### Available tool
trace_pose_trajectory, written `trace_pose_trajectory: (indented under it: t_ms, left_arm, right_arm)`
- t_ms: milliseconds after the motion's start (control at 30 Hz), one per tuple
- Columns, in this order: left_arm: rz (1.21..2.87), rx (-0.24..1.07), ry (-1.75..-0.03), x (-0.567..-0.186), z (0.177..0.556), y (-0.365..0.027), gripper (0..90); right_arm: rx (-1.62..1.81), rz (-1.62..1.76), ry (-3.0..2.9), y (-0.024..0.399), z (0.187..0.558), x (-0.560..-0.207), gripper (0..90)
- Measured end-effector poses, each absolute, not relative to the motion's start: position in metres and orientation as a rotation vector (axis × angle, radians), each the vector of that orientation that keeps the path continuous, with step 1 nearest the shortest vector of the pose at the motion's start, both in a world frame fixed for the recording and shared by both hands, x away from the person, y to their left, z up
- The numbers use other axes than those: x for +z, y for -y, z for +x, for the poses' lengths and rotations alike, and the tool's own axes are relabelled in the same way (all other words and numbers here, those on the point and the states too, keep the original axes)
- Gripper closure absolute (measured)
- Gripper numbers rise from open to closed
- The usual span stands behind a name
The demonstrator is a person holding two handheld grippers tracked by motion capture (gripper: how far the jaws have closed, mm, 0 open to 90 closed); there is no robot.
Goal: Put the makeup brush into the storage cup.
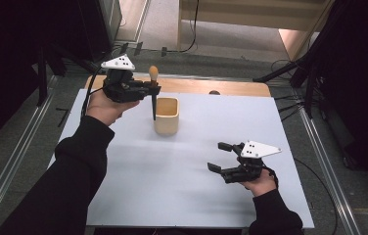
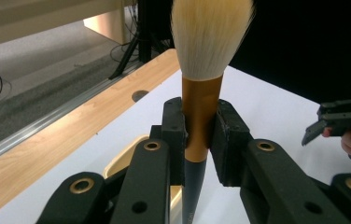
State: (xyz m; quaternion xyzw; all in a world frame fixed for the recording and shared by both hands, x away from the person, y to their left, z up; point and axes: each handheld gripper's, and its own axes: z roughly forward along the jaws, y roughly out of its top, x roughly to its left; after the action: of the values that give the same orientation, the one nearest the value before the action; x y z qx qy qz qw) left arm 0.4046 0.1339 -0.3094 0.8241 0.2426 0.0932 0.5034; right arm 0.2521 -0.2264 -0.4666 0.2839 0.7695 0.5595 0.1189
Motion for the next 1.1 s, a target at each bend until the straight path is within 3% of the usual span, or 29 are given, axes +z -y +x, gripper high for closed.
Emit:
trace_pose_trajectory:
  t_ms: [500, 1100]
  left_arm:
    - [1.975, 0.292, -0.646, -0.321, 0.433, -0.125, 77.6]
    - [1.968, 0.287, -0.658, -0.343, 0.435, -0.11, 77.4]
  right_arm:
    - [1.64, 0.832, -2.255, 0.226, 0.253, -0.467, 19.4]
    - [1.634, 0.825, -2.263, 0.226, 0.254, -0.468, 19.4]
